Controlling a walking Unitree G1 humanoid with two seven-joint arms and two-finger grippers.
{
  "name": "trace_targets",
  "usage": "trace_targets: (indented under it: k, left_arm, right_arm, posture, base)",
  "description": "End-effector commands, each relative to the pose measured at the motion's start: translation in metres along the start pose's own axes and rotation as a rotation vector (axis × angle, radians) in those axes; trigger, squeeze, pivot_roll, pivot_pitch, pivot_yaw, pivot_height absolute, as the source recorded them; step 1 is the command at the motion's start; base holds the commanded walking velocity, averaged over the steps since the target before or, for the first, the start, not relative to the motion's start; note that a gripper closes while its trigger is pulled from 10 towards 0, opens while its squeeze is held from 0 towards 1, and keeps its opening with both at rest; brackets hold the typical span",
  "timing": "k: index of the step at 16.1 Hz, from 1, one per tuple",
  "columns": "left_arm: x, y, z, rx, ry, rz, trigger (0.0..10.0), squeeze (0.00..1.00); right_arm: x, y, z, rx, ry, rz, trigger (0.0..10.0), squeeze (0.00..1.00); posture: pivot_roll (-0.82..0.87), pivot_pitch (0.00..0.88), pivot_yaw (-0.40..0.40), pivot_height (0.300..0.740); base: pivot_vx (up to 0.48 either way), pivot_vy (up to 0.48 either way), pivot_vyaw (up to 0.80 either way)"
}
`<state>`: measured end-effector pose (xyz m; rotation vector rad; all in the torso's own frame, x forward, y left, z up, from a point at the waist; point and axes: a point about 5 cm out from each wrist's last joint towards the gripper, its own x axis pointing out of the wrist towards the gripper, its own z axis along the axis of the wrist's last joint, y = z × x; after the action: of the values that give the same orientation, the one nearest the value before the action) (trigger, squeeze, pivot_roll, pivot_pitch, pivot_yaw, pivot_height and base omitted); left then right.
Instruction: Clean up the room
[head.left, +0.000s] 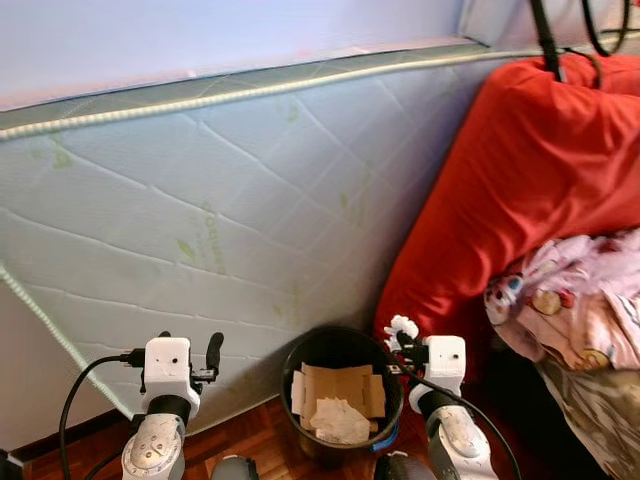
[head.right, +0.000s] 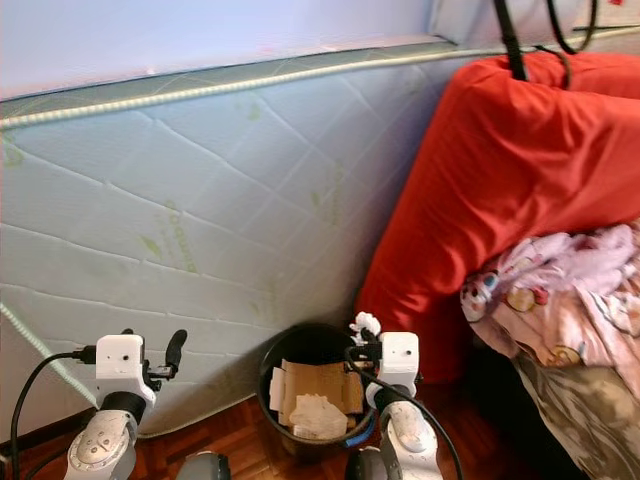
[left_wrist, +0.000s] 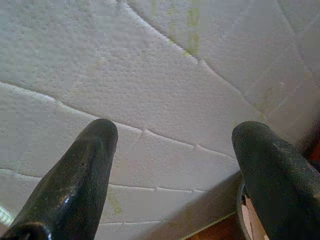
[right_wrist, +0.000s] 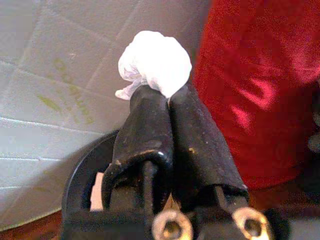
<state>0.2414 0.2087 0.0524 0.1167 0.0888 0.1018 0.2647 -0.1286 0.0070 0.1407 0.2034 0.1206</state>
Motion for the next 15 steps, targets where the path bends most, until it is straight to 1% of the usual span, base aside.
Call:
trace_targets:
  k: [1, 15]
  left_arm:
    - [-0.0005, -0.0008, -0.0013, 0.007, 0.011, -0.008, 10.0, 0.0]
    - [-0.0026, -0.0016, -0.0017, 0.009, 0.009, -0.011, 10.0, 0.0]
  right_arm:
    - [0.0028, 0.0006, 0.0016, 0.004, 0.002, 0.001, 10.0, 0.0]
    - [0.0041, 0.0023, -0.0003, 0.002, 0.018, 0.011, 10.0, 0.0]
  posture:
    - [0.03, 0.024, -0.063, 0.617]
    - [0.03, 0.029, -0.066, 0.617]
  base:
    - [0.322, 0.0, 0.0]
    - [0.321, 0.0, 0.0]
